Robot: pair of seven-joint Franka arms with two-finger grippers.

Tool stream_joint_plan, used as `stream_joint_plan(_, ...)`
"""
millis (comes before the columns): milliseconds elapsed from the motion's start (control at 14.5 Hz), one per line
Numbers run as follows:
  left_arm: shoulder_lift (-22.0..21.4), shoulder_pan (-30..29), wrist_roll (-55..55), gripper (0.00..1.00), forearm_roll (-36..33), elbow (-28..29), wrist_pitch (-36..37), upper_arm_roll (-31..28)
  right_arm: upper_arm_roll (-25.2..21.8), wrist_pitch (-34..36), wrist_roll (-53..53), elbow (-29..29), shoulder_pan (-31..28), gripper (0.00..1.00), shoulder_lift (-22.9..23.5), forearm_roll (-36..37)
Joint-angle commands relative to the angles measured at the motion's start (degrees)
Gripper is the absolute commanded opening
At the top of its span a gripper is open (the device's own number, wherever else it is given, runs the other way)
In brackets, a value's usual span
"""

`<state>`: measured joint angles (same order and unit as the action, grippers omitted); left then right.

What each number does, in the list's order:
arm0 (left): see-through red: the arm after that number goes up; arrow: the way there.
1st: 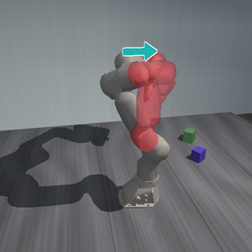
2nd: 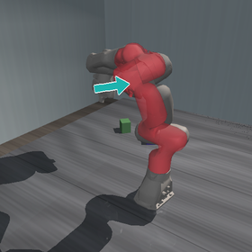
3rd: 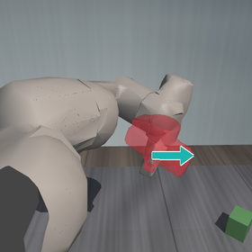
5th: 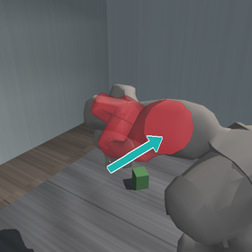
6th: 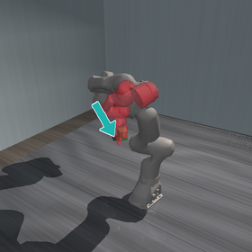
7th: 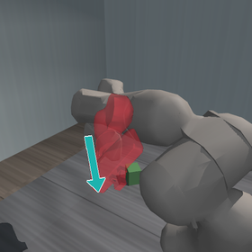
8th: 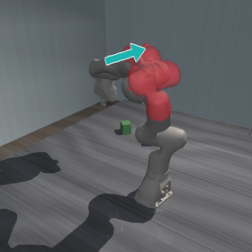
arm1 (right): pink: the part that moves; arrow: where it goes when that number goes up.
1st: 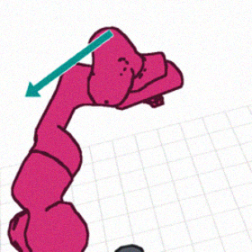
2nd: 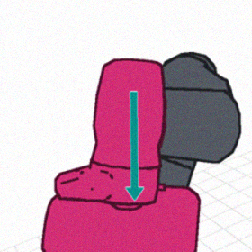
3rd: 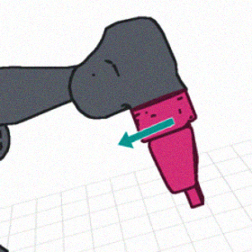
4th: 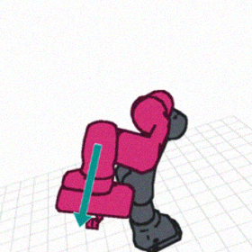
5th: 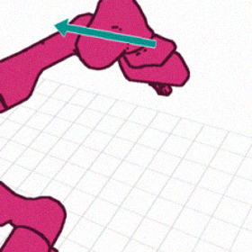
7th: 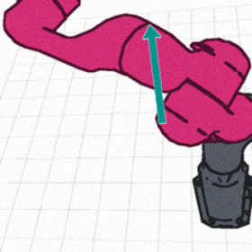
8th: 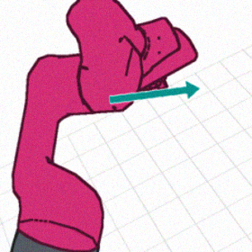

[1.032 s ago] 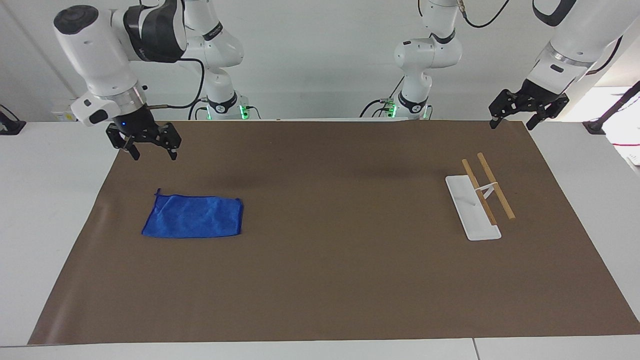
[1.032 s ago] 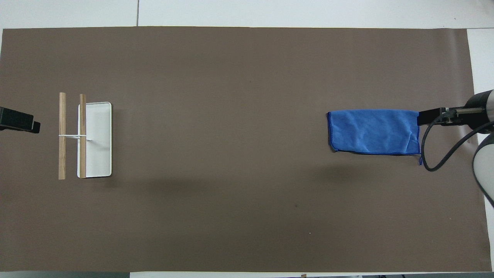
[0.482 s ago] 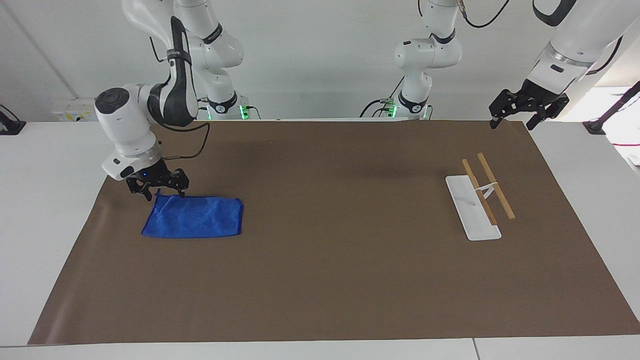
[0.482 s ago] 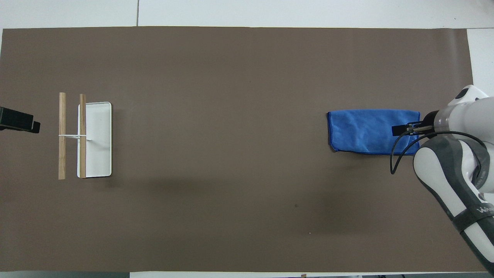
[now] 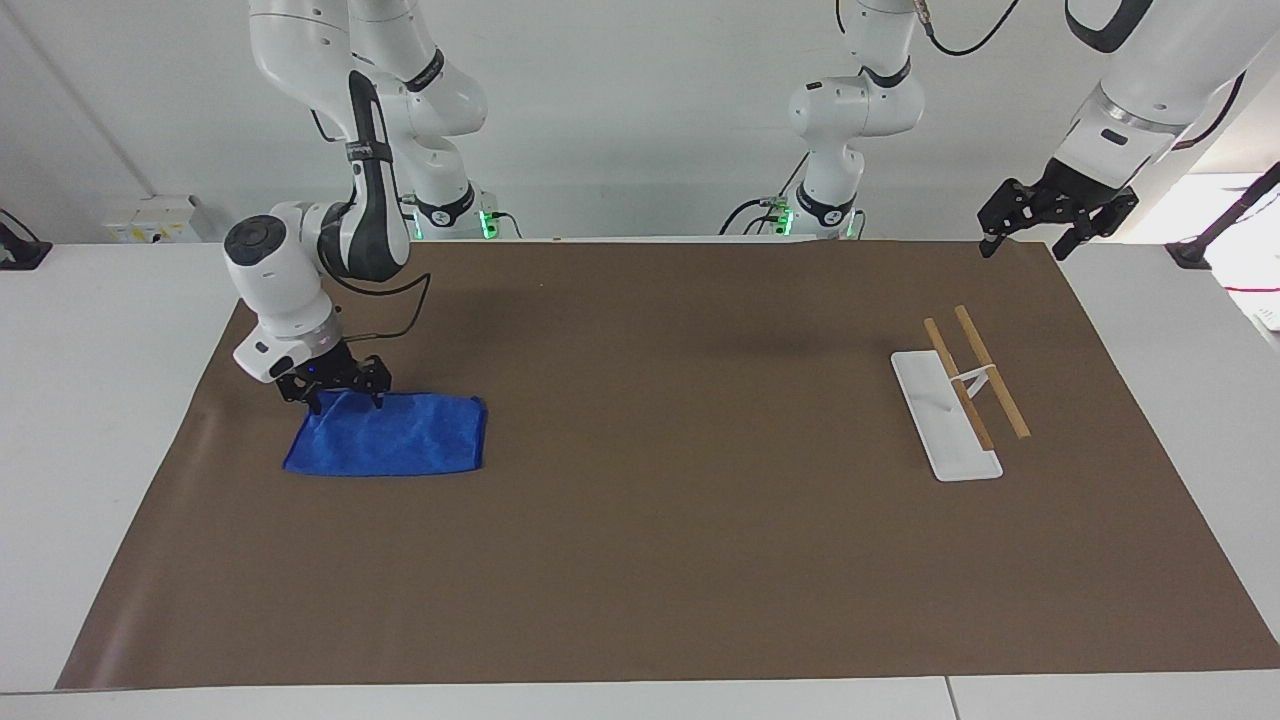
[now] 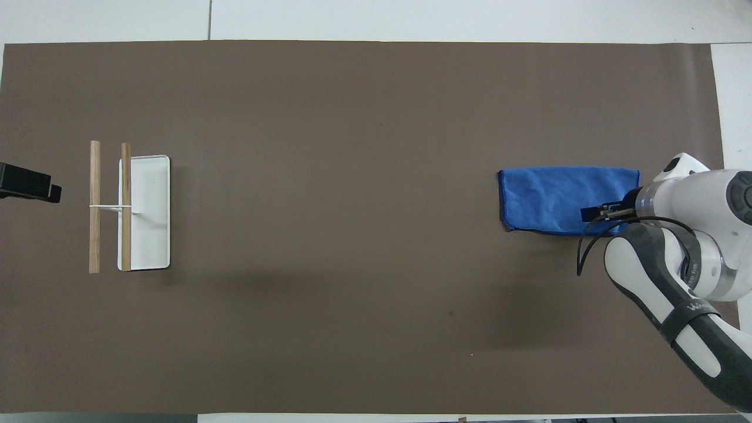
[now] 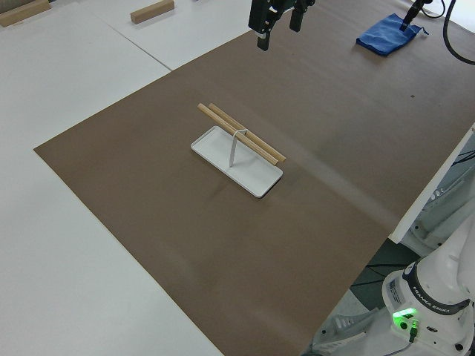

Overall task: Right arm passes towel to left arm to hang
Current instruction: 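Reach the right gripper to the blue towel's edge and grasp it, then lift the blue towel with the right gripper toward the wooden rack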

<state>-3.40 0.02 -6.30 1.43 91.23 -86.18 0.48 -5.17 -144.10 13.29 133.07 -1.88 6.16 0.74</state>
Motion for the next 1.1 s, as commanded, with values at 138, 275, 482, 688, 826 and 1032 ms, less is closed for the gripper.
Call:
stream_joint_plan(138, -1.1, -0.5, 0.0, 1.00, -0.6, 1.0, 0.4, 0.4, 0.4, -5.1, 3.8, 0.6, -0.9, 0.98, 3.5, -1.1)
stream_joint_plan(275, -1.1, -0.5, 0.0, 1.00, -0.6, 1.0, 0.4, 0.4, 0.4, -4.9, 4.0, 0.6, -0.9, 0.56, 3.5, -1.1)
stream_joint_plan(482, -1.1, -0.5, 0.0, 1.00, -0.6, 1.0, 0.4, 0.4, 0.4, -4.4, 3.9, 0.5, -0.6, 0.00, 3.5, -1.1)
stream_joint_plan(688, -1.1, -0.5, 0.0, 1.00, -0.6, 1.0, 0.4, 0.4, 0.4, -2.1, 3.4, -0.5, -0.2, 0.00, 3.5, -1.1)
stream_joint_plan(826, -1.1, -0.5, 0.0, 1.00, -0.6, 1.0, 0.4, 0.4, 0.6, 5.1, 2.8, -5.0, 0.2, 0.00, 2.8, -1.1)
stream_joint_plan(1032, -1.1, -0.5, 0.0, 1.00, -0.6, 1.0, 0.4, 0.4, 1.5, 21.0, -2.6, -14.6, 2.2, 0.00, 1.0, -1.1)
